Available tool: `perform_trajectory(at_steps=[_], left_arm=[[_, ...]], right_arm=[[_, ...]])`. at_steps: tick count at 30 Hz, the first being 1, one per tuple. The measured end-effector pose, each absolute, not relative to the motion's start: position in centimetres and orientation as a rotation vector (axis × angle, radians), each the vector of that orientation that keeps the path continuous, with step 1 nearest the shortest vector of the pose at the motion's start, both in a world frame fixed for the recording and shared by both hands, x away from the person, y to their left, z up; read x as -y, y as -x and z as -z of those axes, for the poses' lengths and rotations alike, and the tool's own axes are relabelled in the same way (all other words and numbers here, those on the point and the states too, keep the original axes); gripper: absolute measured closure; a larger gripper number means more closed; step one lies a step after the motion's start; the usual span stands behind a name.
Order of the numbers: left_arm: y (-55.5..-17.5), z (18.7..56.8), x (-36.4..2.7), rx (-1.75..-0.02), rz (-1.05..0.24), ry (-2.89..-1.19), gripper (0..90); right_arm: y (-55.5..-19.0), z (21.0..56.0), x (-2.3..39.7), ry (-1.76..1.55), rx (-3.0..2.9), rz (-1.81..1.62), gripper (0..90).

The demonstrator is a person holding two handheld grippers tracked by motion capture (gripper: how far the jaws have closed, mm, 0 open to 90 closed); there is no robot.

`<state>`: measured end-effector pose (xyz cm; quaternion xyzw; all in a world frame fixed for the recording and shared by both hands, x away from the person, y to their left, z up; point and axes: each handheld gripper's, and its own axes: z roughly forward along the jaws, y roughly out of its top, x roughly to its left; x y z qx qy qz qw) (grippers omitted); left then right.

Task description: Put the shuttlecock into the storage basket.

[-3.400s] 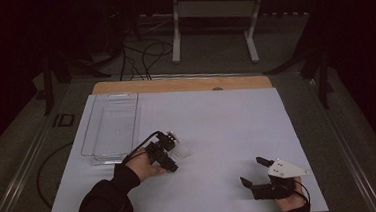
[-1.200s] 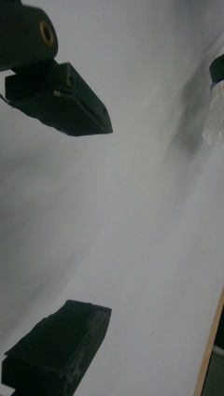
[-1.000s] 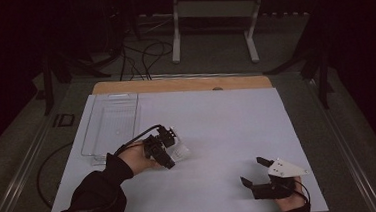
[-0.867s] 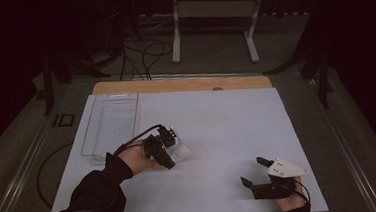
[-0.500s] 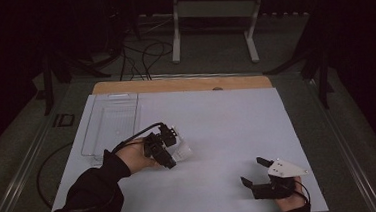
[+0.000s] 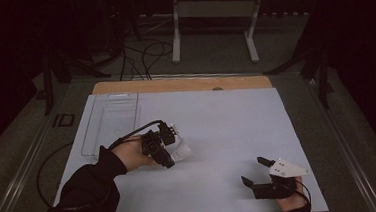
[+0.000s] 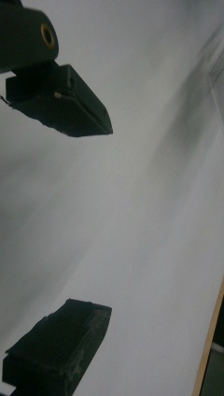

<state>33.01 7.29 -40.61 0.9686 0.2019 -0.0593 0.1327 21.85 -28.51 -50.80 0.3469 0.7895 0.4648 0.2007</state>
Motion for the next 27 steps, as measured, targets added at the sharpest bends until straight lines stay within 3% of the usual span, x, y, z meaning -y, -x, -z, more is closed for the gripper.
perform_trajectory(at_steps=[27], left_arm=[[-33.5,37.0,-9.3,-0.599,0.105,-2.762,66.2]], right_arm=[[-21.8,50.8,28.4,-0.959,-2.217,-1.287,11.0]])
